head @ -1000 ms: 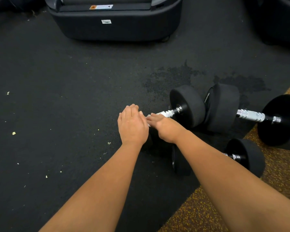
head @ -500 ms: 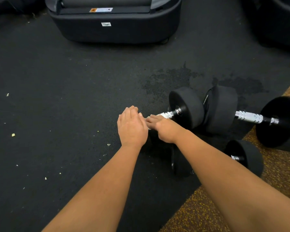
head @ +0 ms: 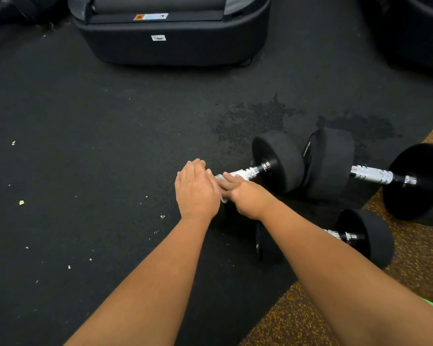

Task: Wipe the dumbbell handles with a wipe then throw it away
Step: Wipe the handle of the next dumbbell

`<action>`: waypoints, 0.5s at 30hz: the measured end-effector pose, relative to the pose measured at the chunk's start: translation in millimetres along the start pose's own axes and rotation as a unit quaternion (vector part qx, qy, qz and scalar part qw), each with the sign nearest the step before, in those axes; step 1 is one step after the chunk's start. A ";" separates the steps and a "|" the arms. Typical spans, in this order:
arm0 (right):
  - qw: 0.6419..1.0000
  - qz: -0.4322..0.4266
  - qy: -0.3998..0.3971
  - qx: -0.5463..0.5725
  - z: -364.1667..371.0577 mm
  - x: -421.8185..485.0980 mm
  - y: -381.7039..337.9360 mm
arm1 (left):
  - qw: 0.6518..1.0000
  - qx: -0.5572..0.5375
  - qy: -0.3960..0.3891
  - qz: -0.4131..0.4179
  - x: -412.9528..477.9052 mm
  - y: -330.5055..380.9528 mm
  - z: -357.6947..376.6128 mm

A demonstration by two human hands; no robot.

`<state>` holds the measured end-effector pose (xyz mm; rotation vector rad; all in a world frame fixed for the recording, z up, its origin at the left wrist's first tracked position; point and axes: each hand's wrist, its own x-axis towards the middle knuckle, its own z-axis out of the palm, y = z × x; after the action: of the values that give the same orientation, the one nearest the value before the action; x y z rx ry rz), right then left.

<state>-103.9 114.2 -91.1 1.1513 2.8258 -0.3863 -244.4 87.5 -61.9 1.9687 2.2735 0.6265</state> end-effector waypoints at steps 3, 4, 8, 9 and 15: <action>0.999 -0.028 -0.016 -0.013 -6.5 -14.1 11.7 | 1.000 0.001 0.002 0.001 0.1 -0.2 -0.2; 0.999 -0.028 -0.023 -0.019 -9.1 -17.0 16.8 | 1.000 -0.001 0.002 0.001 0.2 0.2 -0.1; 1.000 -0.006 -0.013 -0.008 -14.6 -19.4 24.6 | 1.000 0.004 0.002 0.001 -0.2 0.4 0.1; 1.000 -0.008 -0.003 -0.006 -11.8 -17.7 23.6 | 1.000 0.004 0.002 0.000 0.0 0.5 0.0; 0.999 -0.020 0.027 0.006 4.2 -7.1 9.7 | 1.000 0.008 -0.004 -0.003 0.6 1.8 -1.3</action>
<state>-92.2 115.0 -96.0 1.1251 2.9019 -0.3804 -243.2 87.9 -60.0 1.9674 2.2866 0.6002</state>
